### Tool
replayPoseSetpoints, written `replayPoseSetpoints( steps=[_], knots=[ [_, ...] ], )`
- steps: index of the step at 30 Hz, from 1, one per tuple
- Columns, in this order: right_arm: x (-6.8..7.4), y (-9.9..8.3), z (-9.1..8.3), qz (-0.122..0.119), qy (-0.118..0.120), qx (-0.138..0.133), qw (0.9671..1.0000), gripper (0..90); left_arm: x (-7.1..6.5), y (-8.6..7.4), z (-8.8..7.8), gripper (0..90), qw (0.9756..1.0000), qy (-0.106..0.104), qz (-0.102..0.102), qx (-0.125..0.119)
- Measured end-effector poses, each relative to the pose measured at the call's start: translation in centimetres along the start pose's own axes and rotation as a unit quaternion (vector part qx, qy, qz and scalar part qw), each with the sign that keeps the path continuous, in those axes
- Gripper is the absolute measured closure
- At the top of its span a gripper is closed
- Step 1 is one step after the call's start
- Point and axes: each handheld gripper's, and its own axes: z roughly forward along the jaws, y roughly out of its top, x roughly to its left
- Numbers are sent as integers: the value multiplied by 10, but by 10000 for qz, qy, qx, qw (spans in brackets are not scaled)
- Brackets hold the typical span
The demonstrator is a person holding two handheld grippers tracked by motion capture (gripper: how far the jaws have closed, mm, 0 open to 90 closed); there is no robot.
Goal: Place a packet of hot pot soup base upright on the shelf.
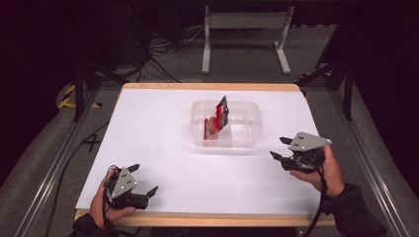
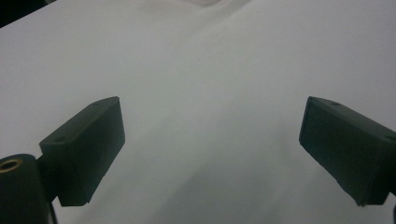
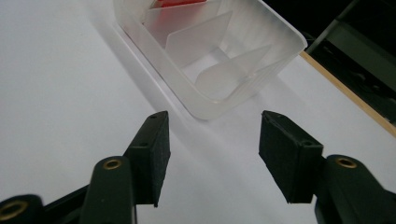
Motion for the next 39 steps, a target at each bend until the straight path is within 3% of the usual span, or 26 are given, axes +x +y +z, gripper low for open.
replayPoseSetpoints(
  steps=[14,17,28,39],
  knots=[
    [0,-26,5,97,27,69,9999,316,0,0,0,76,10000,0,-21,-16],
    [-3,-37,3,231,11,69,9997,300,0,0,0,75,10000,-4,-15,-20],
    [-7,-69,-7,576,-143,-170,9981,240,0,0,-1,75,10000,5,-25,-43],
    [-7,-94,-17,660,-326,-244,9970,208,2,0,-1,73,9999,20,-86,-84]
  ],
)
